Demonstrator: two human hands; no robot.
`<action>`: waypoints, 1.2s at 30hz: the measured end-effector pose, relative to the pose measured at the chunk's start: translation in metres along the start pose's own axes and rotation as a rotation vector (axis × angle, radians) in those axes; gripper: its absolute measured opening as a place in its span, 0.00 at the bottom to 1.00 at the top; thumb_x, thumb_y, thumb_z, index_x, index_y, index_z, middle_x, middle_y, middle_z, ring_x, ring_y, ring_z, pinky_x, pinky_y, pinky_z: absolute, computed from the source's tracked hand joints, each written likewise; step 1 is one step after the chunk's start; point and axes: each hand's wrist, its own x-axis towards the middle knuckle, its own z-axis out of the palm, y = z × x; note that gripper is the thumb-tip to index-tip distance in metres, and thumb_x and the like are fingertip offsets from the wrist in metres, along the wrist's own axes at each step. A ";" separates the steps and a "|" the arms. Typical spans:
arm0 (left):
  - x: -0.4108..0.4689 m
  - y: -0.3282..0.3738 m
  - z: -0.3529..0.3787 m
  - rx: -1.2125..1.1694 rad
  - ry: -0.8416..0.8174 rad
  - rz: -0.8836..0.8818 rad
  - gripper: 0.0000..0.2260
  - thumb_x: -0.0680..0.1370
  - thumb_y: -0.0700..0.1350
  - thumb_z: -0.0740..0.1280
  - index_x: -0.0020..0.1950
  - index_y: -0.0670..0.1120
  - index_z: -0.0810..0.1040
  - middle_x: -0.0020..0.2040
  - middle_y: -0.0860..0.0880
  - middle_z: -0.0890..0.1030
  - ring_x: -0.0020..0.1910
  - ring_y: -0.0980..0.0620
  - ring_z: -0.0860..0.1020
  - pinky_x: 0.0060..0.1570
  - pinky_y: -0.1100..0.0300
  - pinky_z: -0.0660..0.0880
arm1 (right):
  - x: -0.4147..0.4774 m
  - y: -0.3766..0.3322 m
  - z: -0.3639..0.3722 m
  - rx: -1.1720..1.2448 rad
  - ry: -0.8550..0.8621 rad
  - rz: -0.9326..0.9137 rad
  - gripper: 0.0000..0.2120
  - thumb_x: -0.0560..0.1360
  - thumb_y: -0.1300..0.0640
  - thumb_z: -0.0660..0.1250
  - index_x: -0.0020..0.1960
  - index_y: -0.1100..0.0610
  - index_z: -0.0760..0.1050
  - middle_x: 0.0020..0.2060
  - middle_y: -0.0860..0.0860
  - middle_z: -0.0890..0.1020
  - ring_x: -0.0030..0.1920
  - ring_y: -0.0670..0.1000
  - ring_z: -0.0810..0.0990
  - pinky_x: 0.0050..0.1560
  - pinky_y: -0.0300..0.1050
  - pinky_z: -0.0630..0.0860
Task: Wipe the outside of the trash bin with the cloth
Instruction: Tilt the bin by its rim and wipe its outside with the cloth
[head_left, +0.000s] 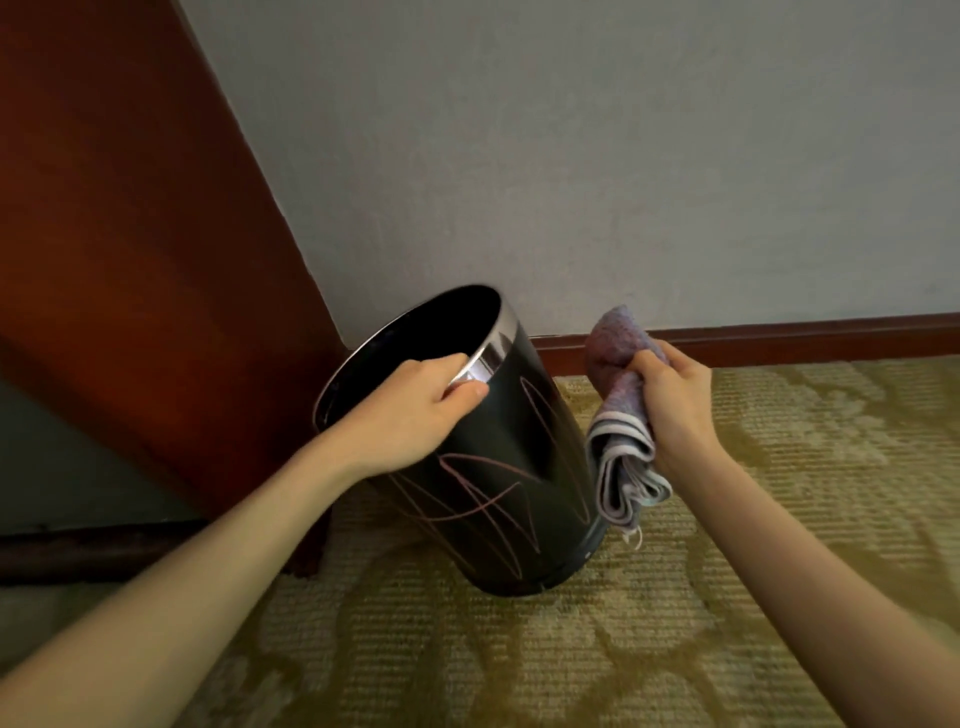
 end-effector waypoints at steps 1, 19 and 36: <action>0.001 0.002 0.005 -0.004 0.023 0.011 0.15 0.80 0.49 0.61 0.34 0.48 0.69 0.30 0.54 0.71 0.28 0.60 0.69 0.32 0.61 0.64 | 0.001 0.000 -0.003 0.001 0.006 -0.004 0.12 0.71 0.66 0.60 0.35 0.56 0.78 0.26 0.48 0.76 0.28 0.46 0.73 0.29 0.37 0.71; 0.013 0.025 0.037 -0.363 0.270 0.014 0.24 0.74 0.52 0.62 0.47 0.28 0.77 0.43 0.28 0.79 0.43 0.31 0.78 0.46 0.36 0.74 | 0.028 -0.005 -0.050 -0.134 0.116 -0.084 0.07 0.67 0.63 0.61 0.36 0.61 0.78 0.29 0.52 0.78 0.32 0.48 0.75 0.33 0.40 0.72; 0.041 0.025 0.033 -0.268 0.281 -0.283 0.19 0.81 0.49 0.61 0.46 0.33 0.80 0.45 0.31 0.82 0.46 0.36 0.81 0.41 0.52 0.72 | 0.017 -0.007 -0.069 -0.393 0.059 -0.099 0.08 0.70 0.60 0.62 0.35 0.54 0.77 0.29 0.45 0.79 0.32 0.46 0.75 0.32 0.38 0.70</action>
